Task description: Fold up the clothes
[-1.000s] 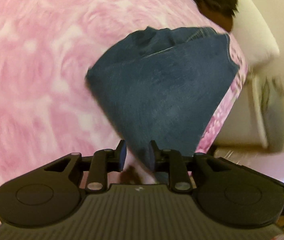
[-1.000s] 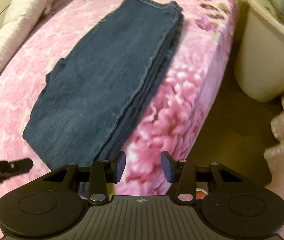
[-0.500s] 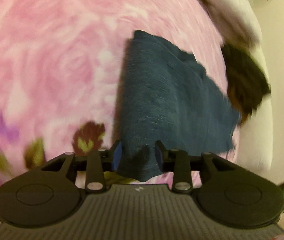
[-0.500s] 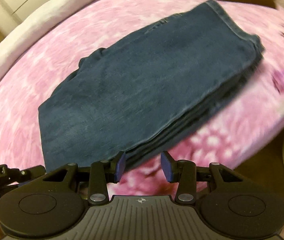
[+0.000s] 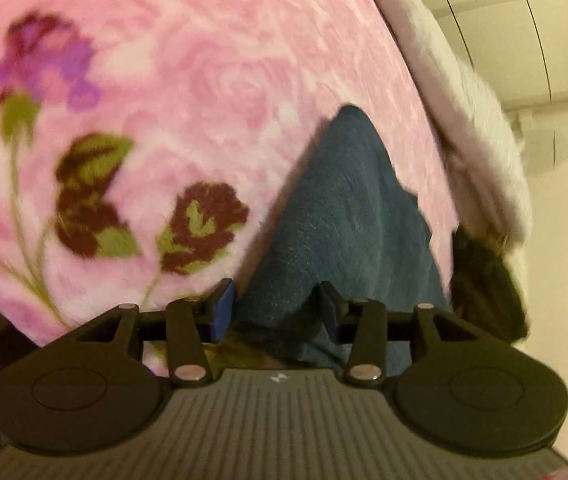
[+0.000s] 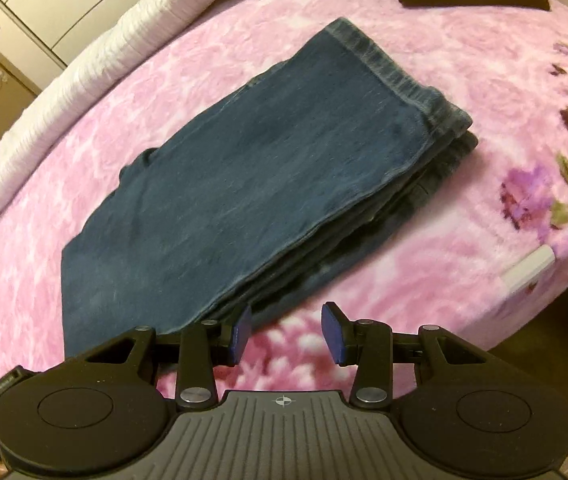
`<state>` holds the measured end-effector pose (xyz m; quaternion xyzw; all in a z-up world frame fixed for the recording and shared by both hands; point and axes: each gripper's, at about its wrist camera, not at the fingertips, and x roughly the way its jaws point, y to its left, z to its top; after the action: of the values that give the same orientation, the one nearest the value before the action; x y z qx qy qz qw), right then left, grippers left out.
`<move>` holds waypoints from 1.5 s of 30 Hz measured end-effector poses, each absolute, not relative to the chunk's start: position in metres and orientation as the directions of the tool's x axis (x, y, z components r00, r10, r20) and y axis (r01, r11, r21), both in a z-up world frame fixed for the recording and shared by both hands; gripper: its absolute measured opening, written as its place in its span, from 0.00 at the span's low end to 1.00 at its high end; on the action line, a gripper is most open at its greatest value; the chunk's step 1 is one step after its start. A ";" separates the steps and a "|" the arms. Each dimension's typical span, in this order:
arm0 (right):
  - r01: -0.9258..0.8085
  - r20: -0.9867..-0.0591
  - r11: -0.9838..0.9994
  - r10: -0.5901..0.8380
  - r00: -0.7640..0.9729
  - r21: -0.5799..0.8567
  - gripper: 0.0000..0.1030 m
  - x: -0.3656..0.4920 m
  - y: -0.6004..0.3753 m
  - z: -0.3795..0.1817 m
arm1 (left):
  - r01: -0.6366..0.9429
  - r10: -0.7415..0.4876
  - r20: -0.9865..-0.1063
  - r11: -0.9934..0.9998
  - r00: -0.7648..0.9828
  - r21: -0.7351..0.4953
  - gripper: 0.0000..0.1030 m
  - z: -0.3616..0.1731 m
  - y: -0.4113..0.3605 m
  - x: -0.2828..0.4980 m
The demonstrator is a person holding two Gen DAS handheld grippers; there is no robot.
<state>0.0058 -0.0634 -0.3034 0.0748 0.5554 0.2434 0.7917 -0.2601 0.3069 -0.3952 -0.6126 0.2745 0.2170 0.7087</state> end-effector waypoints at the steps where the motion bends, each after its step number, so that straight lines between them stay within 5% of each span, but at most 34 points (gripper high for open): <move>1: -0.302 -0.845 0.872 0.466 0.263 0.387 0.42 0.009 -0.065 -0.304 | -0.644 -0.021 -0.658 0.184 0.753 -0.743 0.46 -0.392 0.305 -0.258; 4: -0.297 -0.849 0.875 0.459 0.260 0.383 0.42 0.015 -0.069 -0.307 | -0.641 0.001 -0.665 0.268 0.746 -0.719 0.50 -0.381 0.298 -0.250; 11: -0.310 -0.851 0.868 0.466 0.241 0.387 0.42 0.024 -0.072 -0.315 | -0.621 0.056 -0.676 0.455 0.735 -0.638 0.20 -0.356 0.282 -0.233; 15: -0.311 -0.846 0.871 0.464 0.265 0.380 0.42 0.036 -0.080 -0.310 | -0.582 0.097 -0.676 0.605 0.731 -0.543 0.17 -0.328 0.265 -0.217; 21: -0.287 -0.826 0.885 0.451 0.338 0.366 0.42 0.064 -0.107 -0.297 | -0.293 0.107 -0.611 0.932 0.785 -0.214 0.17 -0.243 0.187 -0.159; 25: -0.248 -0.810 0.899 0.434 0.394 0.361 0.42 0.086 -0.133 -0.289 | -0.113 0.005 -0.553 0.980 0.833 -0.162 0.16 -0.226 0.133 -0.115; 37: -0.128 -0.800 0.909 0.412 0.436 0.397 0.42 0.117 -0.196 -0.296 | 0.136 -0.294 -0.682 0.951 0.670 -0.276 0.18 -0.332 0.035 0.001; 45: -0.084 -0.741 0.812 0.564 0.365 0.577 0.42 0.111 -0.212 -0.302 | 0.119 -0.328 -0.653 0.932 0.683 -0.343 0.21 -0.270 0.056 -0.034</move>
<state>0.1109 -0.2119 -0.3020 0.2283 0.5254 0.2042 0.7938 -0.0339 0.0560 -0.2697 -0.1379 0.3788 -0.1233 0.9068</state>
